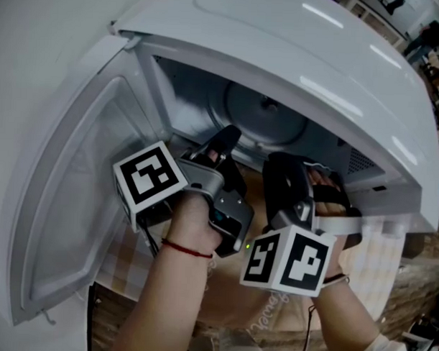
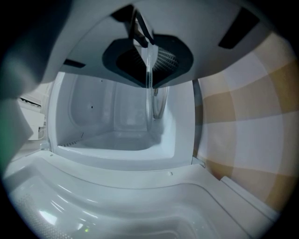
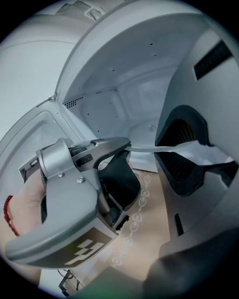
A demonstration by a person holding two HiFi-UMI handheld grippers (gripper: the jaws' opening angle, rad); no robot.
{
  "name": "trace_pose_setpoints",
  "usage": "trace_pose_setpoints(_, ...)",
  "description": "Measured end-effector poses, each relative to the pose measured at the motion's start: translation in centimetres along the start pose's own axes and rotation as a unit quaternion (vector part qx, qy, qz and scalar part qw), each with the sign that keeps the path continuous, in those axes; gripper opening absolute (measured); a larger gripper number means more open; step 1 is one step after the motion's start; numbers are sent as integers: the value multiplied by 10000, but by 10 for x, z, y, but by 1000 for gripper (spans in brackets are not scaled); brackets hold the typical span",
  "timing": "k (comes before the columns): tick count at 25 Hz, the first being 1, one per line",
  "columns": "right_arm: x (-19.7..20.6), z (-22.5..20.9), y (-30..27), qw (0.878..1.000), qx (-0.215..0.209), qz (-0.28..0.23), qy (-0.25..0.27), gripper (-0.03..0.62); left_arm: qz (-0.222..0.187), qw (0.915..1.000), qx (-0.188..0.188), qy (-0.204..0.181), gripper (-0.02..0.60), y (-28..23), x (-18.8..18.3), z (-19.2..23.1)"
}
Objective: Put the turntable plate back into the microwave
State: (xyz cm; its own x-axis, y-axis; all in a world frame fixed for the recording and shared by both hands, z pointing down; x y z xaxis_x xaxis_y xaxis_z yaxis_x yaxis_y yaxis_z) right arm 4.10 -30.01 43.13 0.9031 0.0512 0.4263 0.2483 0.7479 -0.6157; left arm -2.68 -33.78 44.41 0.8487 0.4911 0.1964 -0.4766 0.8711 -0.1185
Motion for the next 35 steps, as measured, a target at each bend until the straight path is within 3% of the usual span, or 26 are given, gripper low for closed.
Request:
trace_pose_setpoints(8,-1,-1,-4,9994,-177,141,-244,58,184,9996,-103,-212,37,0,-2,-1)
trace_pose_setpoints(13,1,0,-6,9989,-236,254,-315,58,530,9967,-136,-606,120,1,1,-7)
trace_pose_setpoints(16,1,1,-7,9984,-269,256,-416,60,680,9947,-245,-728,124,0,3,-6)
trace_pose_setpoints(20,0,3,-7,9986,-269,212,-390,58,681,9951,-394,-597,77,1,2,-1)
trace_pose_setpoints(35,6,9,-14,9985,-368,222,-345,60,611,9963,-266,-543,94,12,7,2)
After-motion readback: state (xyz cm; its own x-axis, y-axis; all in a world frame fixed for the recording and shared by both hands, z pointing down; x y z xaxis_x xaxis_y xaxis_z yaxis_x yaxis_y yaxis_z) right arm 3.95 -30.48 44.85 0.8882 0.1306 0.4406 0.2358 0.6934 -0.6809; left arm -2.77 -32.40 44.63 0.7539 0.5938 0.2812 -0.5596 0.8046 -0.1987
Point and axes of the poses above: the fingertips, and each gripper's own axes: y backward along the fingers, z to its left, x out of its underside, the point moved 1 cm from there along y, backward along the fingers, and after that the axes turned 14 degrees about -y, right-handed, at the moved point
